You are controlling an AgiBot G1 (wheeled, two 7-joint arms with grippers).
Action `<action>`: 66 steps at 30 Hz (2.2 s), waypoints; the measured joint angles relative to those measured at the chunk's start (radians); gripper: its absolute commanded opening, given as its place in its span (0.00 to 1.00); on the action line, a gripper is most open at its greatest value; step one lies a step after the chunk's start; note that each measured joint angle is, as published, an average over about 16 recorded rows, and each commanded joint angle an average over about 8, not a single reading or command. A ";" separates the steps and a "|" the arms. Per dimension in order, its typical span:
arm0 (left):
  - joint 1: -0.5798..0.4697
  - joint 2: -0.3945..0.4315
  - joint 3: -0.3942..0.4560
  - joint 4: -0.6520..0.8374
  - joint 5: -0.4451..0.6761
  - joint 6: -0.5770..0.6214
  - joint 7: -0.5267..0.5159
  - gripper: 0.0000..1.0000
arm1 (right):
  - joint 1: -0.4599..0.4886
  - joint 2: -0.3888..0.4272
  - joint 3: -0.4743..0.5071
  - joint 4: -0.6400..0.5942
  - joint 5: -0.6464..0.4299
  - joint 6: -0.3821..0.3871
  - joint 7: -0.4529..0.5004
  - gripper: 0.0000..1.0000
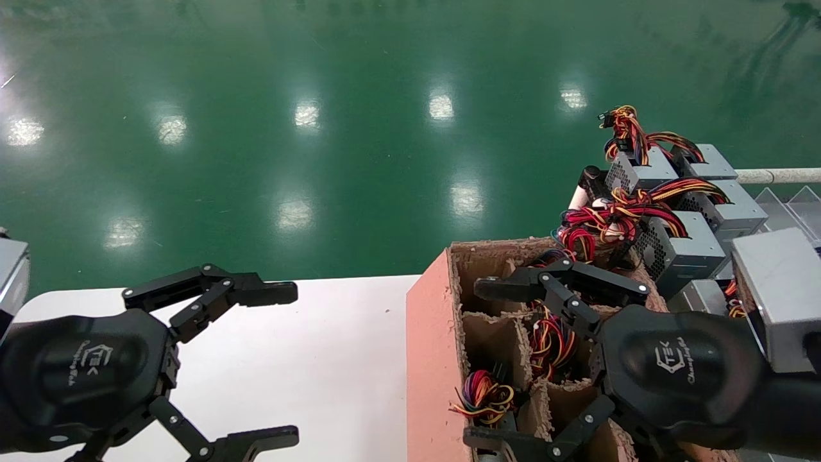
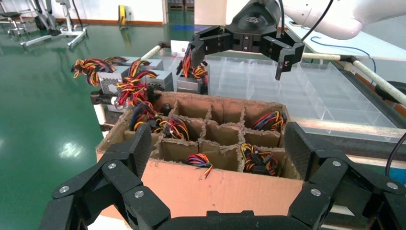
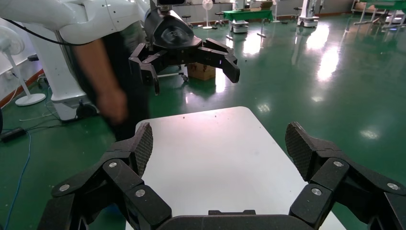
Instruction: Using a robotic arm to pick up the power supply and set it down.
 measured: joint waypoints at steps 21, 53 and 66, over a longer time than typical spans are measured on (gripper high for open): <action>0.000 0.000 0.000 0.000 0.000 0.000 0.000 0.67 | 0.000 0.000 0.000 0.000 0.000 0.000 0.000 1.00; 0.000 0.000 0.000 0.001 0.000 0.000 0.000 0.00 | 0.089 -0.121 -0.183 -0.419 -0.209 -0.077 -0.029 0.13; 0.000 0.000 0.001 0.001 0.000 0.000 0.000 0.00 | 0.166 -0.194 -0.299 -0.651 -0.209 -0.093 -0.122 0.00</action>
